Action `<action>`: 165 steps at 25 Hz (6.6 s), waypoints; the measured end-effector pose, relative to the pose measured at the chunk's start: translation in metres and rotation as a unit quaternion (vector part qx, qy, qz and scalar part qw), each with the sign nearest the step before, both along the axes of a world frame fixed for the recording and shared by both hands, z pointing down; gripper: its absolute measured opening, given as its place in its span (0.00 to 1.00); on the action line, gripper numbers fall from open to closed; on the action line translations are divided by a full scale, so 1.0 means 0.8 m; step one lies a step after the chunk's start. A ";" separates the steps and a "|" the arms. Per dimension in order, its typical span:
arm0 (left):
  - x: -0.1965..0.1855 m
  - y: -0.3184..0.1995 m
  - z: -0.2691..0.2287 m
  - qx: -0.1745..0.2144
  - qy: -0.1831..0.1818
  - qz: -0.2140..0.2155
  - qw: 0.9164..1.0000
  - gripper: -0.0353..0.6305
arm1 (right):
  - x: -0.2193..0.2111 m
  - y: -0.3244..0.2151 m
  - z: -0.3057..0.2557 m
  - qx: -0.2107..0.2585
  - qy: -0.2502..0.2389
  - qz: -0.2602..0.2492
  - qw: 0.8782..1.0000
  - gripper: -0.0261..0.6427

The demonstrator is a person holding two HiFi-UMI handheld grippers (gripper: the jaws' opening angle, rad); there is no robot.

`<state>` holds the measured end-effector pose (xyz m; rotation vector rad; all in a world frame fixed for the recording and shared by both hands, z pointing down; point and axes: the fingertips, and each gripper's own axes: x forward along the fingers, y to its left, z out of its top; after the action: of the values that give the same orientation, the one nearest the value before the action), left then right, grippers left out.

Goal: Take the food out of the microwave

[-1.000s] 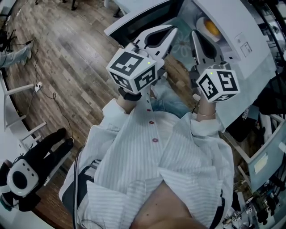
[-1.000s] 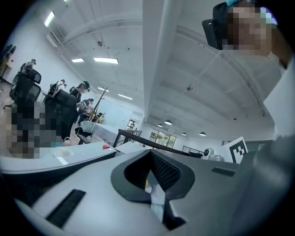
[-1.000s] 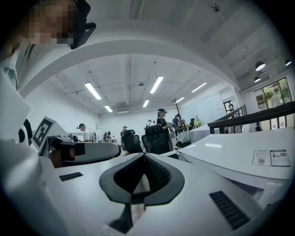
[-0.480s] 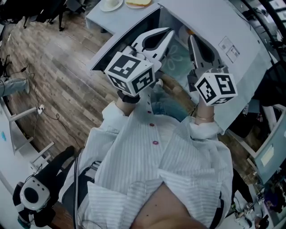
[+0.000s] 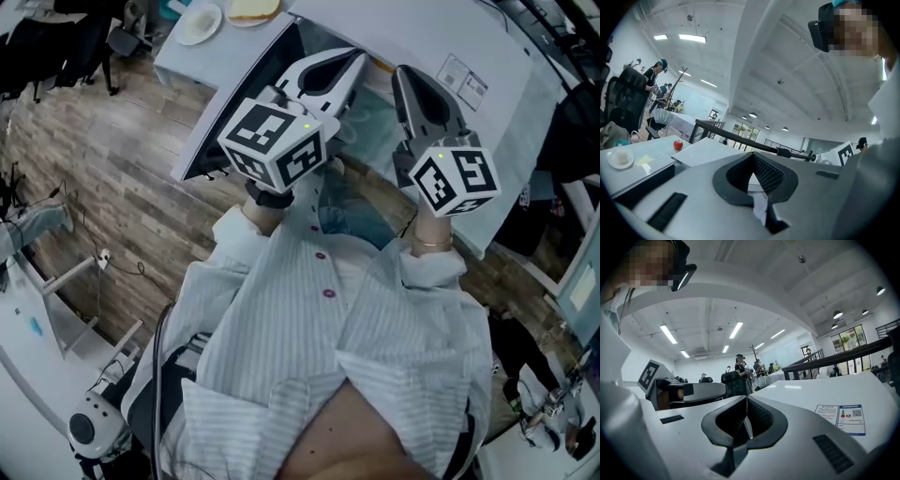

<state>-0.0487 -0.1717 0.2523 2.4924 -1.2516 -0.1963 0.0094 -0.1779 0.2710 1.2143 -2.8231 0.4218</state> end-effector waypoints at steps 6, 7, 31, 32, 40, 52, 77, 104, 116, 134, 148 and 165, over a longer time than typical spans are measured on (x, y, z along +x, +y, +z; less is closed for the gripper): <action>0.019 -0.029 0.001 -0.001 0.002 0.054 0.999 0.06 | 0.019 -0.021 0.002 -0.006 -0.007 0.053 0.999 0.09; 0.022 -0.032 0.001 -0.001 0.002 0.064 0.998 0.06 | 0.021 -0.024 0.003 -0.007 -0.007 0.062 0.998 0.09; 0.045 -0.056 0.009 -0.010 0.014 0.148 0.989 0.06 | 0.046 -0.036 0.010 -0.021 -0.013 0.155 0.988 0.09; 0.044 -0.056 0.011 -0.012 0.015 0.147 0.989 0.06 | 0.045 -0.036 0.011 -0.021 -0.015 0.156 0.987 0.09; 0.040 -0.052 0.020 -0.015 0.027 0.132 0.991 0.06 | 0.053 -0.027 0.018 -0.024 -0.020 0.172 0.985 0.09; 0.046 -0.044 0.040 -0.039 0.049 0.139 0.988 0.10 | 0.066 -0.010 0.033 -0.041 -0.043 0.183 0.981 0.09; 0.025 -0.044 0.181 -0.177 0.040 0.092 0.979 0.21 | 0.052 0.003 0.162 -0.165 -0.056 0.186 0.967 0.24; 0.027 -0.051 0.325 -0.342 0.106 0.047 0.933 0.21 | 0.049 -0.024 0.301 -0.288 -0.084 0.221 0.928 0.24; 0.030 -0.072 0.350 -0.392 0.173 0.016 0.904 0.24 | 0.048 -0.036 0.328 -0.323 -0.143 0.235 0.906 0.25; 0.030 -0.089 0.359 -0.422 0.176 -0.001 0.890 0.27 | 0.045 -0.052 0.341 -0.381 -0.182 0.238 0.874 0.26; 0.027 -0.089 0.365 -0.434 0.170 -0.017 0.884 0.26 | 0.037 -0.052 0.342 -0.404 -0.237 0.225 0.854 0.16; 0.032 -0.071 0.367 -0.448 0.208 -0.009 0.869 0.15 | 0.032 -0.034 0.342 -0.413 -0.273 0.212 0.843 0.14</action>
<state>-0.0228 -0.2287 0.5460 1.5264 -0.8844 -0.1077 0.0349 -0.2051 0.5449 1.6037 -2.1237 2.0172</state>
